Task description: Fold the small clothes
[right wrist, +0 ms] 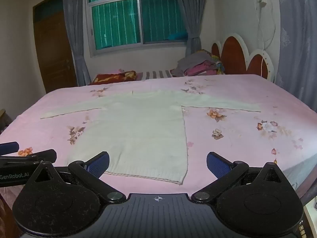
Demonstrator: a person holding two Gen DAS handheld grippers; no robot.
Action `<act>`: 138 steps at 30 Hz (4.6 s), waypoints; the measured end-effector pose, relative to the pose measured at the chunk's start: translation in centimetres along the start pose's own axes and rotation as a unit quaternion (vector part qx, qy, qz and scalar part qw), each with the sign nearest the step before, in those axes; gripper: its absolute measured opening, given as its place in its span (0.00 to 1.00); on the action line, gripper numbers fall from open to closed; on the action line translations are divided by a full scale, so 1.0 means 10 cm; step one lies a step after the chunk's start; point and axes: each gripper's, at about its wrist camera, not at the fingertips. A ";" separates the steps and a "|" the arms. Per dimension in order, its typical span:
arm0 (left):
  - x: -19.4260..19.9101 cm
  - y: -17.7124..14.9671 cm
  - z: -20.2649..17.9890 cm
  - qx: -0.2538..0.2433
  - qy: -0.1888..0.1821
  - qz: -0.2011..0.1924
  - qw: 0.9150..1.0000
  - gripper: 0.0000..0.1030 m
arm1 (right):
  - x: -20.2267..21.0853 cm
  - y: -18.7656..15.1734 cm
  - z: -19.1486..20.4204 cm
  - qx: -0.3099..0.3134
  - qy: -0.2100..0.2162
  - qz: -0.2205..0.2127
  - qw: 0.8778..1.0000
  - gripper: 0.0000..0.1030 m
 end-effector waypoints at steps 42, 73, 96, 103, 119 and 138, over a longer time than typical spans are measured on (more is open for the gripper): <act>0.05 0.02 0.01 0.001 -0.003 0.000 1.000 1.00 | 0.03 0.02 -0.04 0.003 -0.008 0.002 1.000 1.00; 0.02 0.02 0.01 0.004 -0.001 0.000 1.000 1.00 | 0.00 0.04 -0.03 0.007 -0.007 0.004 1.000 1.00; 0.03 0.01 0.03 0.004 -0.001 -0.001 1.000 1.00 | 0.00 0.04 -0.03 0.010 -0.008 0.001 1.000 1.00; 0.03 0.01 0.04 0.005 -0.002 -0.002 1.000 1.00 | 0.00 0.04 -0.02 0.009 -0.008 0.001 1.000 1.00; -0.42 0.53 0.16 -0.003 -0.003 -0.008 1.000 1.00 | -0.39 0.52 -0.07 -0.006 -0.029 -0.008 1.000 1.00; -1.39 1.30 0.41 -0.031 -0.018 0.004 0.999 1.00 | -1.27 1.38 -0.09 -0.052 -0.079 -0.008 0.995 1.00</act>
Point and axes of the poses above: each gripper's, at about its wrist camera, not at the fingertips, and x roughly against the way its jaws point, z to its left, y to its top, and after that the axes turned 14 degrees about z, right-handed
